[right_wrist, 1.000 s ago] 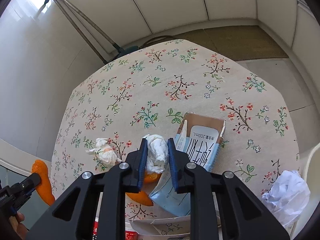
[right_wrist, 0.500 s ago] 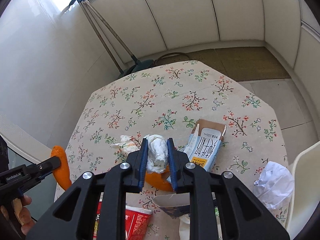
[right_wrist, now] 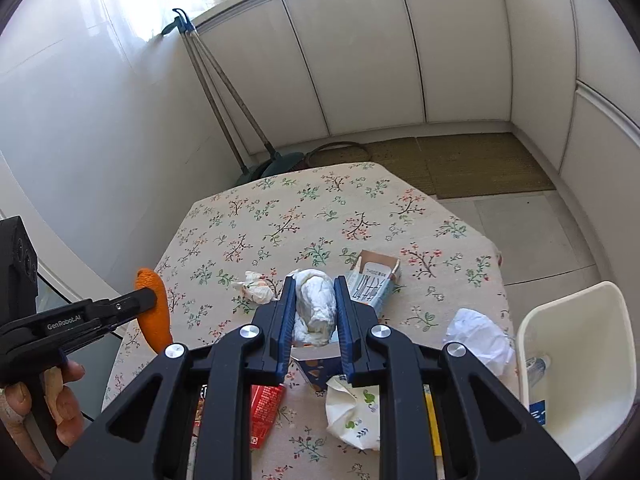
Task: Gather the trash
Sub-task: 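Drop the tissue into the bin with the right tool while the left tool holds the peel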
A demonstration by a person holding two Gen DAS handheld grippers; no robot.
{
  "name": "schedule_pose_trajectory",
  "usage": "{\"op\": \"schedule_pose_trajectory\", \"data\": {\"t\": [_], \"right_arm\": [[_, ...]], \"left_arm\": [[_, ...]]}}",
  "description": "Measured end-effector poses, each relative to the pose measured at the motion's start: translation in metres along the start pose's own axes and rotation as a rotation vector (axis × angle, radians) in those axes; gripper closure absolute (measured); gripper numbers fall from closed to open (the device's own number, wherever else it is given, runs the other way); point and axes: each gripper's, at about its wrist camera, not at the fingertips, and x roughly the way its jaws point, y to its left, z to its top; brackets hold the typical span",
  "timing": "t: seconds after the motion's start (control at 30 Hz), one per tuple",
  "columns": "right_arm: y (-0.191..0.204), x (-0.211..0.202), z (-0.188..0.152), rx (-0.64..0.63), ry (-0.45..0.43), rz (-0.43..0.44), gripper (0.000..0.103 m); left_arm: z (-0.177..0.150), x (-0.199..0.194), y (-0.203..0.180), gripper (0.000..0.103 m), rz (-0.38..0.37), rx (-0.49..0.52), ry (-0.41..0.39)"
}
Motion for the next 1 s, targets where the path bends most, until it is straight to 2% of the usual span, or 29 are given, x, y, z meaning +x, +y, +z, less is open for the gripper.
{"op": "schedule_pose_trajectory", "data": {"t": [0.37,0.63,0.83,1.0], "right_arm": [[-0.054,-0.06,-0.012,0.051,-0.094,-0.12,0.083],[-0.106,-0.093,-0.024,0.104,-0.146,-0.293,0.083],[-0.145,-0.109,-0.034,0.15,-0.139,-0.387,0.083],[-0.169,-0.117,-0.044,0.173,-0.121,-0.428,0.082]], "left_arm": [[-0.019,0.003,-0.043,0.088,-0.027,0.103,-0.021],[-0.037,0.017,-0.069,0.088,-0.02,0.174,0.011],[-0.054,0.025,-0.091,0.088,-0.02,0.227,0.026],[-0.067,0.034,-0.114,0.088,-0.03,0.265,0.043]]}}
